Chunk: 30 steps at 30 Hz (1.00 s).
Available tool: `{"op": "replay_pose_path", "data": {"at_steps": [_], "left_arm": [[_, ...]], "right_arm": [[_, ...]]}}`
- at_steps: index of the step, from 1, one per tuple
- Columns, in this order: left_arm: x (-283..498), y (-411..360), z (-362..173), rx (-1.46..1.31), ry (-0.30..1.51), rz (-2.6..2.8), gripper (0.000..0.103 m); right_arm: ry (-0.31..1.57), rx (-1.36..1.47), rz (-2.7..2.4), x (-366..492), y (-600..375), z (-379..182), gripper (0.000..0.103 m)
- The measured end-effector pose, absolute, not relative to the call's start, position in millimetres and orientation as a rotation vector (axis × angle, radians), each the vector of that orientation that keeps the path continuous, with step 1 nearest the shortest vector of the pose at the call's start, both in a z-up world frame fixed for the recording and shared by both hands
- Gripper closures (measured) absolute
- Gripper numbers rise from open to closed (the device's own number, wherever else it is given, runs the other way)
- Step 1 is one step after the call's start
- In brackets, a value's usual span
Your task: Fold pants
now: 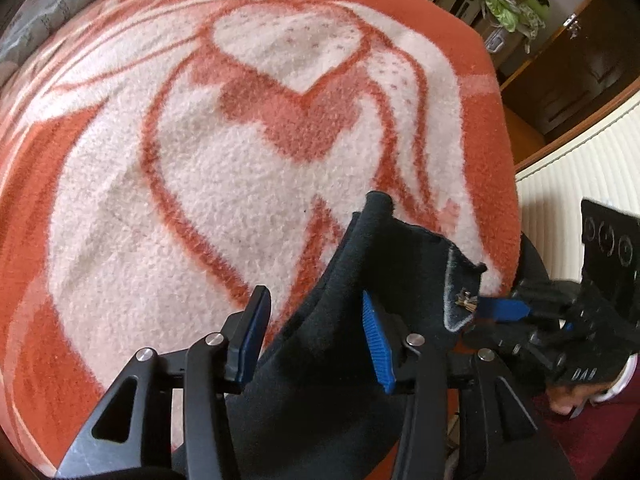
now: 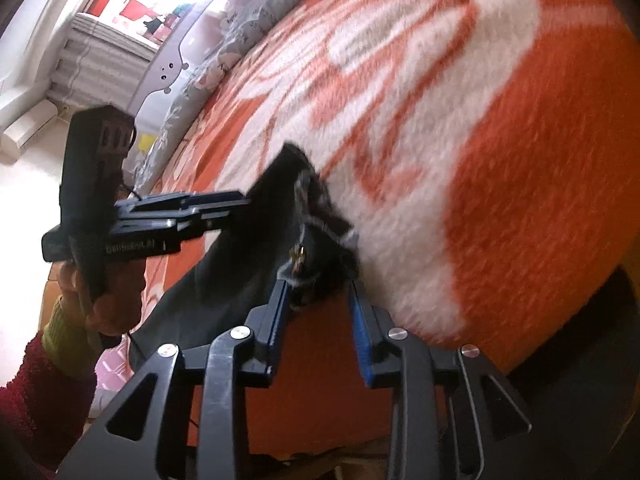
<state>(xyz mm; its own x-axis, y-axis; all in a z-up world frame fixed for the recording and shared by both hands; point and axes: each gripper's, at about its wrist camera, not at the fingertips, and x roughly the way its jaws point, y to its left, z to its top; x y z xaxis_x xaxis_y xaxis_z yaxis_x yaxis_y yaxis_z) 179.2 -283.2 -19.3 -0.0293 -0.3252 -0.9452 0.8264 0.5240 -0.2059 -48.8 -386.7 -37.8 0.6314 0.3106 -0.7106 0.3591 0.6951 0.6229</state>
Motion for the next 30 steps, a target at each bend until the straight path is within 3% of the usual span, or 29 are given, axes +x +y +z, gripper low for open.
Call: {"op": "replay_pose_path", "data": {"at_steps": [8, 9, 10, 12, 15, 30], "left_arm": [[191, -293, -42, 0.455, 1.380, -1.008, 0.054], [192, -295, -44, 0.446, 1.384, -1.012, 0.055], [192, -296, -45, 0.440, 1.383, -1.018, 0.059], [189, -303, -46, 0.421, 1.387, -1.057, 0.084], [182, -307, -40, 0.431, 1.345, -1.070, 0.092], [172, -241, 38, 0.234, 1.172, -1.073, 0.093]], "right_arm": [[0.872, 0.900, -0.014, -39, -383, -52, 0.071], [0.866, 0.900, -0.018, -39, -384, -53, 0.079], [0.862, 0.894, -0.027, -40, -384, -53, 0.086], [0.842, 0.909, -0.022, -47, -392, -55, 0.091], [0.788, 0.911, -0.046, -57, -402, -47, 0.092], [0.700, 0.787, 0.178, -47, -369, 17, 0.094]]}}
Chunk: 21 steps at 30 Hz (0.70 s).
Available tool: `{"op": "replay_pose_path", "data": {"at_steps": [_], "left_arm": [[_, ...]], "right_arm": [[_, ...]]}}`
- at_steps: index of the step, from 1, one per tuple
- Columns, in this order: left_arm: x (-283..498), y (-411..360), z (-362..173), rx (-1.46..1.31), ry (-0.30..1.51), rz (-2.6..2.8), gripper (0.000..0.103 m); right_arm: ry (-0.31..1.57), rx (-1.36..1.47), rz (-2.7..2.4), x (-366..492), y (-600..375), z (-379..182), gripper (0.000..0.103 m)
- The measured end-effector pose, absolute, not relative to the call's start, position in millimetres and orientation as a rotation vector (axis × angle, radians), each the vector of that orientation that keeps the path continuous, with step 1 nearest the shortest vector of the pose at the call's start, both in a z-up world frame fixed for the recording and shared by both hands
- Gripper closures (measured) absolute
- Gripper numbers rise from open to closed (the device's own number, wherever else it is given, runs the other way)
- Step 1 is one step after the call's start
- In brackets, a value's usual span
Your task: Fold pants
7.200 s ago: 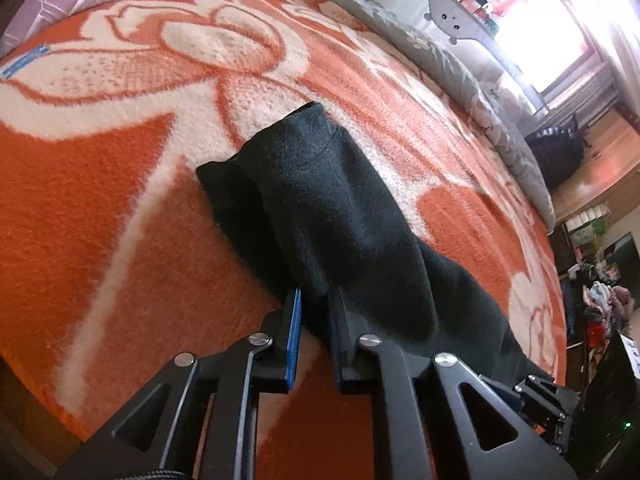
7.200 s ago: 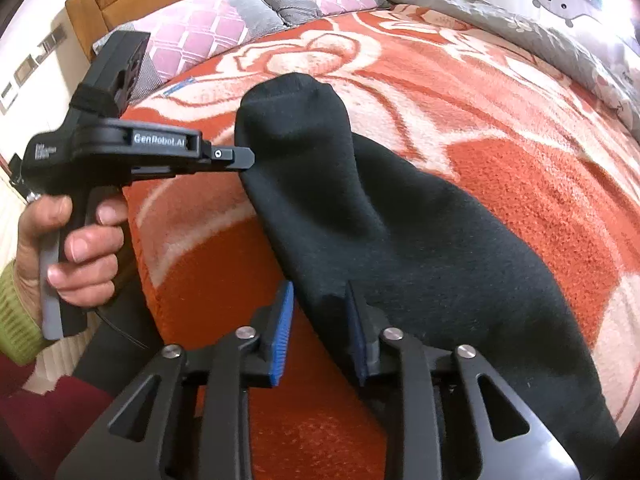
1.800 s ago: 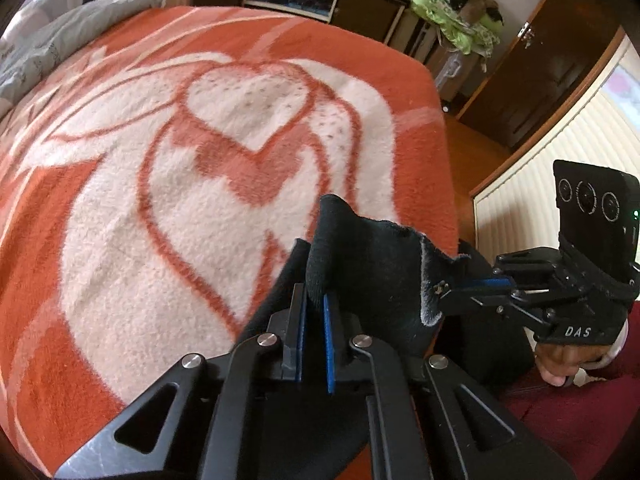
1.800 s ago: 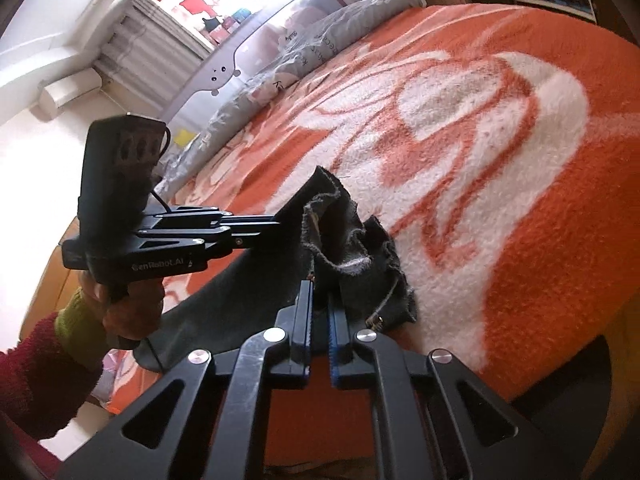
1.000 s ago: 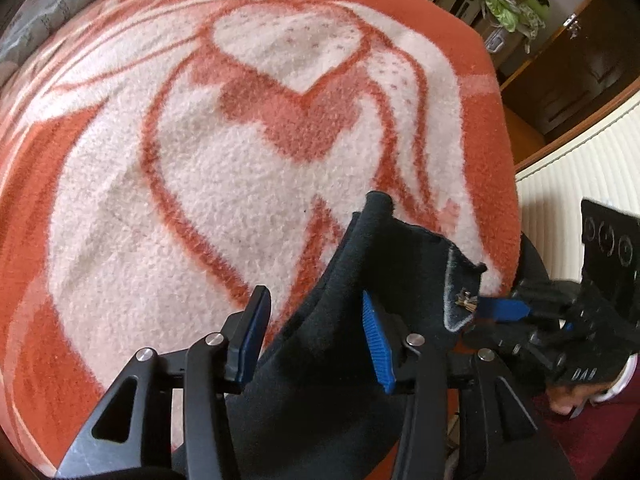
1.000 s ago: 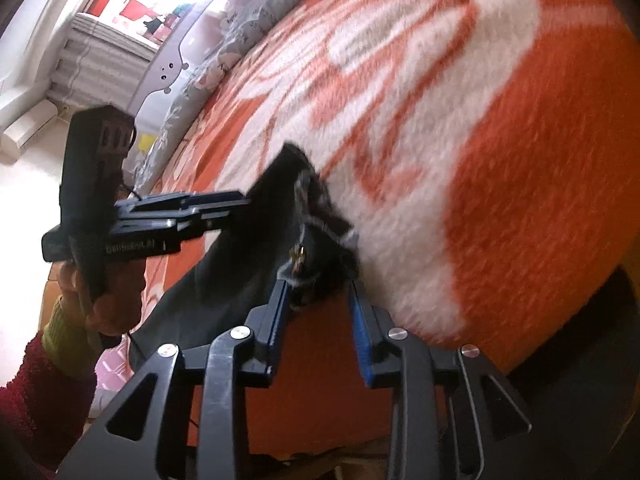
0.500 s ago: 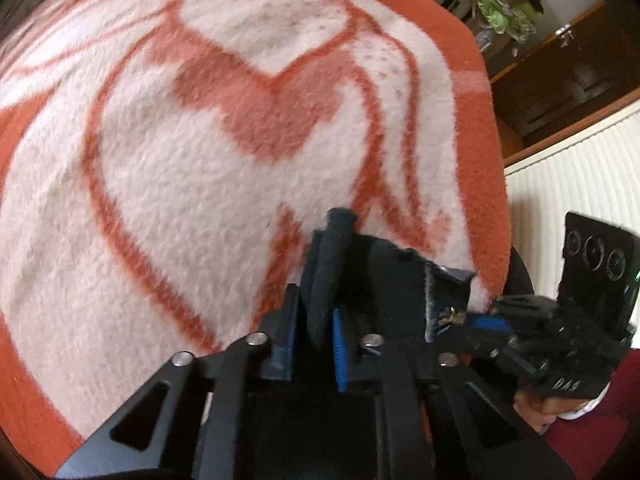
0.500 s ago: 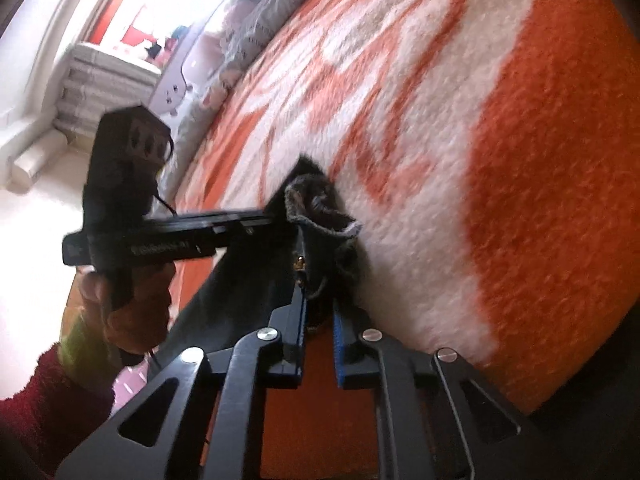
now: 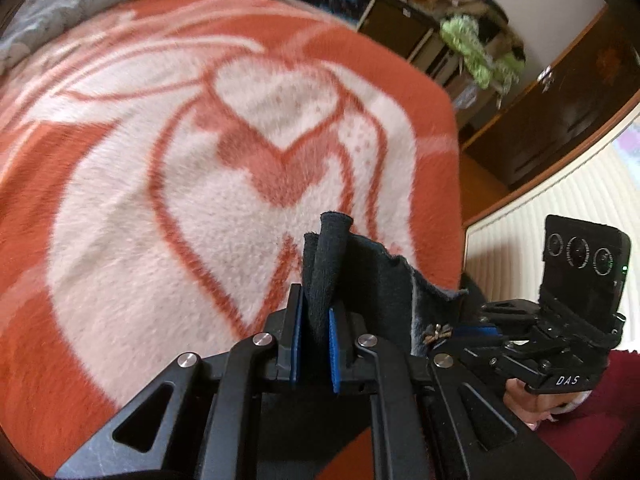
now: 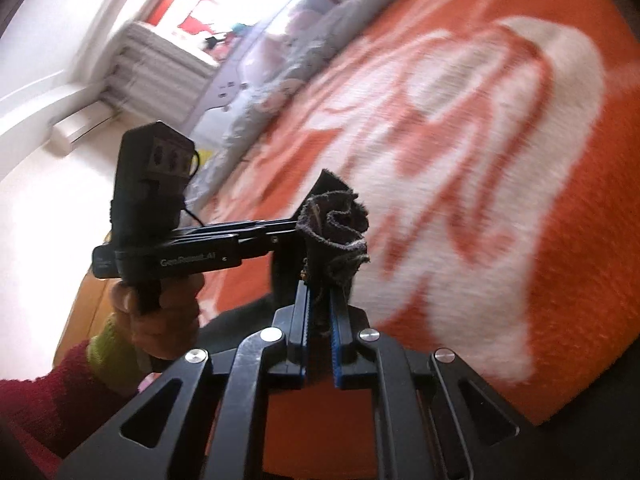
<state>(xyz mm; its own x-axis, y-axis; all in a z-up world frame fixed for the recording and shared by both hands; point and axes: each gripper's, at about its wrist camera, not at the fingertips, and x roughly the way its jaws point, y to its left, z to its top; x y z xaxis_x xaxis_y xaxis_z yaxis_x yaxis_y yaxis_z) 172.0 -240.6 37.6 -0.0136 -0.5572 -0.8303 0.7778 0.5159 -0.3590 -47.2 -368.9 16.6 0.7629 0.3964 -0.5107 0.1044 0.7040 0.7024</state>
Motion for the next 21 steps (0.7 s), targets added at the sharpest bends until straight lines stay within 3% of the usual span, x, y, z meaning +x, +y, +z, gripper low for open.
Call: {"op": "replay_pose_path", "data": {"at_steps": [11, 21], "left_arm": [[154, -119, 85, 0.013, 1.052, -0.954, 0.094], [147, -22, 49, -0.153, 1.080, -0.789, 0.098]], "right_arm": [[0.703, 0.679, 0.495, -5, -273, 46, 0.094], [0.863, 0.600, 0.605, 36, -196, 15, 0.094]]}}
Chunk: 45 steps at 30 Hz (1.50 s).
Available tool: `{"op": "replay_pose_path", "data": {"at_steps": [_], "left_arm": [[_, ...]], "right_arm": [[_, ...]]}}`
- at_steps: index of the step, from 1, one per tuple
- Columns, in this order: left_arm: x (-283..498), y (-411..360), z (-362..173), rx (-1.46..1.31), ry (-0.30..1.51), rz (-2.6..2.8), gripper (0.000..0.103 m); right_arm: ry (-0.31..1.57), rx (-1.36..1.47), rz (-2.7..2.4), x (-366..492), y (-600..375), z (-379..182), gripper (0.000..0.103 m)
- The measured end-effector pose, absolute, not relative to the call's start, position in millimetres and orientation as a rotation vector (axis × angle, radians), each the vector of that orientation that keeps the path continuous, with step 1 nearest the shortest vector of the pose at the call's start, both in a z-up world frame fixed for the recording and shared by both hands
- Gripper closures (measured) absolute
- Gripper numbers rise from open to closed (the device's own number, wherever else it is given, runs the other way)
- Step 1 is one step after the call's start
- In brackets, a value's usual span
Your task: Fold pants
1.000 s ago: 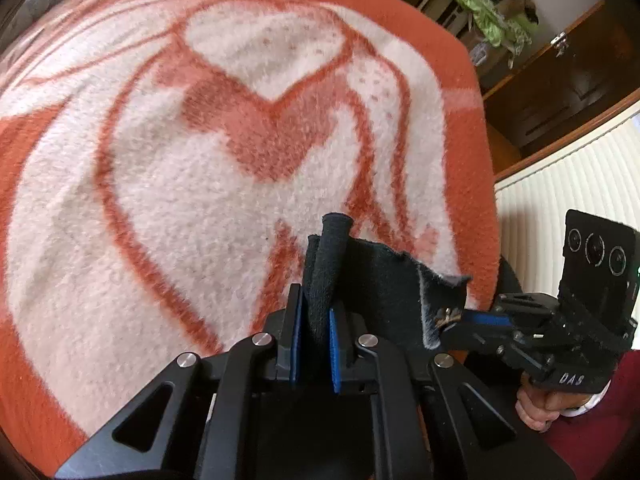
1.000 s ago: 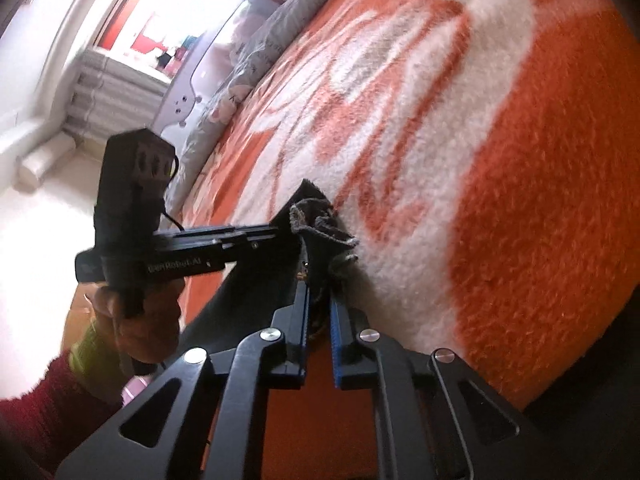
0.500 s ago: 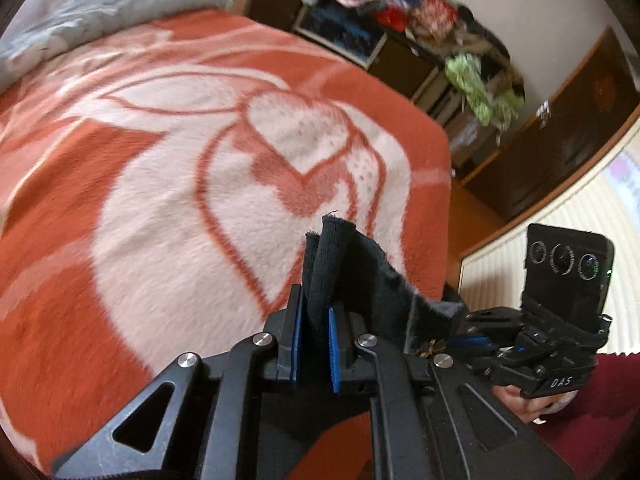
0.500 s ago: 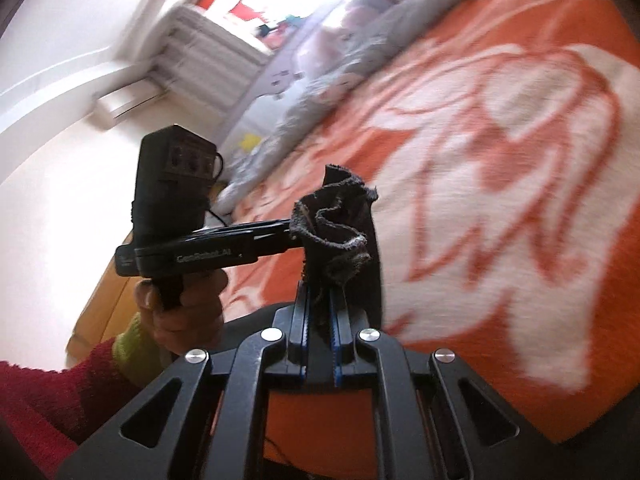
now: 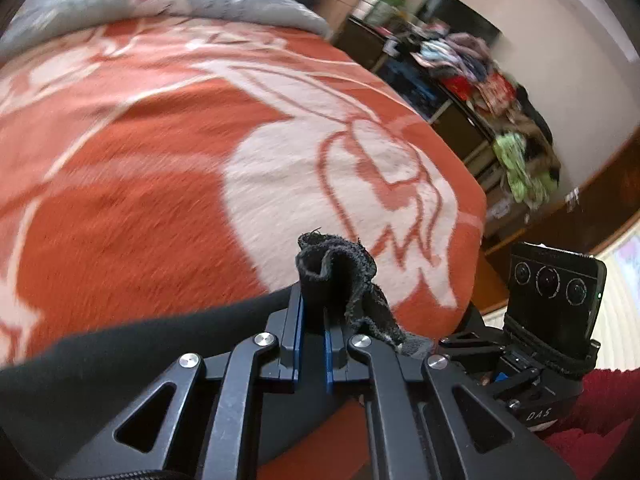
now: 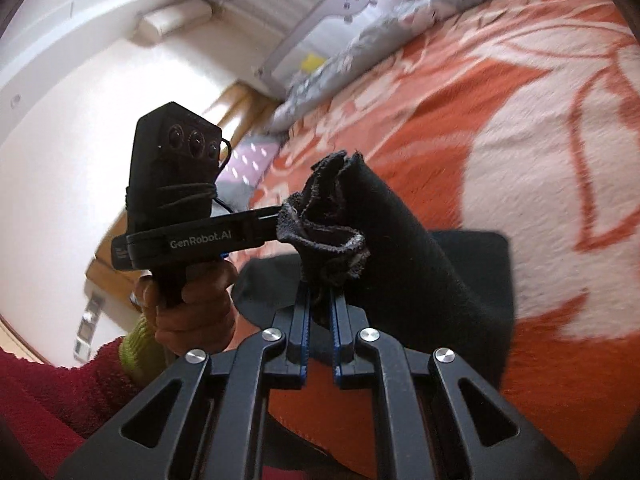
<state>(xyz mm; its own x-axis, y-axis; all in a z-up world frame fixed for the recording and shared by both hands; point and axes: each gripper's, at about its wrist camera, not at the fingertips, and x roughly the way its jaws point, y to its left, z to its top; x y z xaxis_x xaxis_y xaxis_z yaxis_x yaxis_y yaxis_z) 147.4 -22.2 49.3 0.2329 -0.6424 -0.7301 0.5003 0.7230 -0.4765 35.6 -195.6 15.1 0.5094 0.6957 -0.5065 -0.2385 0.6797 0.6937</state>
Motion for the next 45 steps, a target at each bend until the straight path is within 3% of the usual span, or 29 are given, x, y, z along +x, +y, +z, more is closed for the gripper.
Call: {"op": "replay_pose_path", "data": {"at_steps": [12, 19, 24, 28, 33, 45], "left_arm": [[140, 30, -16, -0.268, 1.164, -0.615, 0.098], [131, 55, -35, -0.343, 1.186, -0.535, 0.098], [122, 73, -36, -0.392, 1.175, -0.483, 0.096], [111, 83, -28, -0.378, 1.147, -0.431, 0.096], [90, 109, -19, -0.412, 1.105, -0.352, 0.090], [37, 181, -8, -0.588, 1.014, -0.174, 0.077]], "right_arm": [[1.042, 0.444, 0.591, 61, -144, -25, 0.093], [1.129, 0.399, 0.579, 67, -128, -44, 0.087], [1.139, 0.393, 0.597, 73, -118, -42, 0.076], [1.144, 0.343, 0.606, 66, -106, -35, 0.075], [1.108, 0.252, 0.613, 63, -89, -15, 0.056], [1.086, -0.011, 0.534, 76, -51, 11, 0.055]]}}
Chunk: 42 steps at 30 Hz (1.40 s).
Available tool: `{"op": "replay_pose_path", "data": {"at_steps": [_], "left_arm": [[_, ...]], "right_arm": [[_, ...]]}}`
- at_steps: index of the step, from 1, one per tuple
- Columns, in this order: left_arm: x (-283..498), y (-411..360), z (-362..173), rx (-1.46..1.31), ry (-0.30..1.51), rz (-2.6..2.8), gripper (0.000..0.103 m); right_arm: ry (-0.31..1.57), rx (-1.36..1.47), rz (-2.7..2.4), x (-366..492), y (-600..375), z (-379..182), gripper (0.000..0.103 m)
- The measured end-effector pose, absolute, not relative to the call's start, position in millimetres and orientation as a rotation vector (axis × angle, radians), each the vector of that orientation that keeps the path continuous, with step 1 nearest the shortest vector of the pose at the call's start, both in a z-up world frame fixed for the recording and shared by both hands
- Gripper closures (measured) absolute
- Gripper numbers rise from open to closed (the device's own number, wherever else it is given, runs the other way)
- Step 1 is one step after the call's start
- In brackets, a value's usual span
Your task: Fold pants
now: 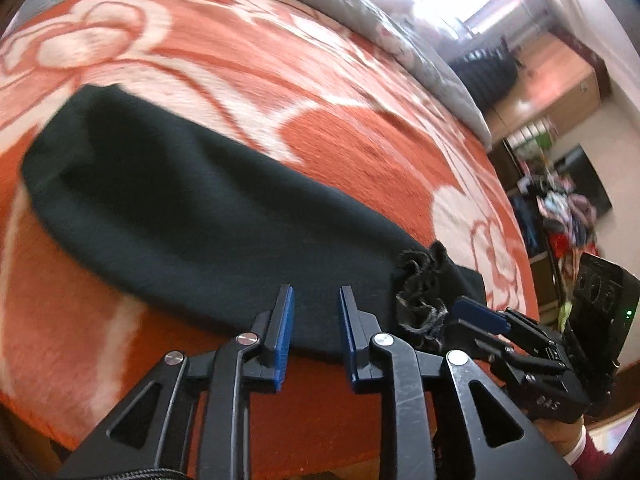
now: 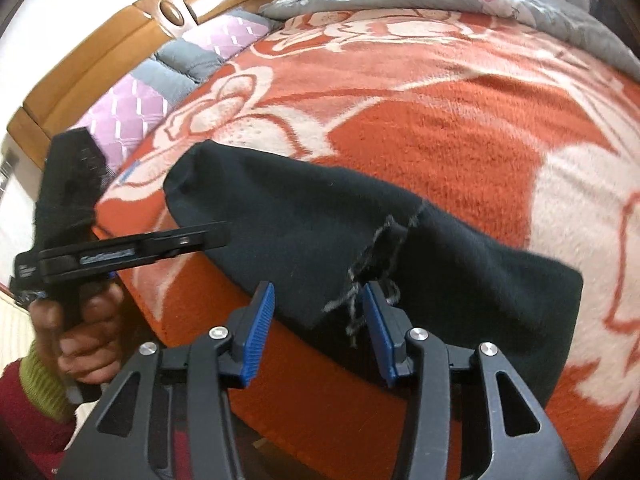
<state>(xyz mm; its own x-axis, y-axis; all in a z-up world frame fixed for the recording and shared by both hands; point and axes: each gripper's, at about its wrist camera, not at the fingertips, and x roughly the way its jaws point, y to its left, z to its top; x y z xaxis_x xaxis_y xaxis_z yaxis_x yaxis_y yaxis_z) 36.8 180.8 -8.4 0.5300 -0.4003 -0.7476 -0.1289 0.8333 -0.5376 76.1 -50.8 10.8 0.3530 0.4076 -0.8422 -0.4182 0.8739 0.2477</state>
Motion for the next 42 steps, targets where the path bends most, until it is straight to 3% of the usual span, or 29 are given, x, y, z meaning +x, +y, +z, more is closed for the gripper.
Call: {"op": "replay_pose_path", "data": {"at_steps": [3, 13, 23, 42], "left_arm": [[24, 192, -6, -0.601, 0.984, -0.112, 0.068], [1, 223, -4, -0.652, 0.946, -0.023, 0.063], [-11, 239, 12, -0.567, 0.888, 0.205, 0.039], [-19, 292, -10, -0.743, 0.905, 0.293, 0.036]], "right_arm": [[1.077, -0.063, 0.522, 79, -40, 16, 0.055], [1.041, -0.168, 0.552, 84, -4, 29, 0.048], [1.031, -0.187, 0.628, 94, 20, 29, 0.041], [1.096, -0.118, 0.792, 164, 83, 18, 0.041]]}}
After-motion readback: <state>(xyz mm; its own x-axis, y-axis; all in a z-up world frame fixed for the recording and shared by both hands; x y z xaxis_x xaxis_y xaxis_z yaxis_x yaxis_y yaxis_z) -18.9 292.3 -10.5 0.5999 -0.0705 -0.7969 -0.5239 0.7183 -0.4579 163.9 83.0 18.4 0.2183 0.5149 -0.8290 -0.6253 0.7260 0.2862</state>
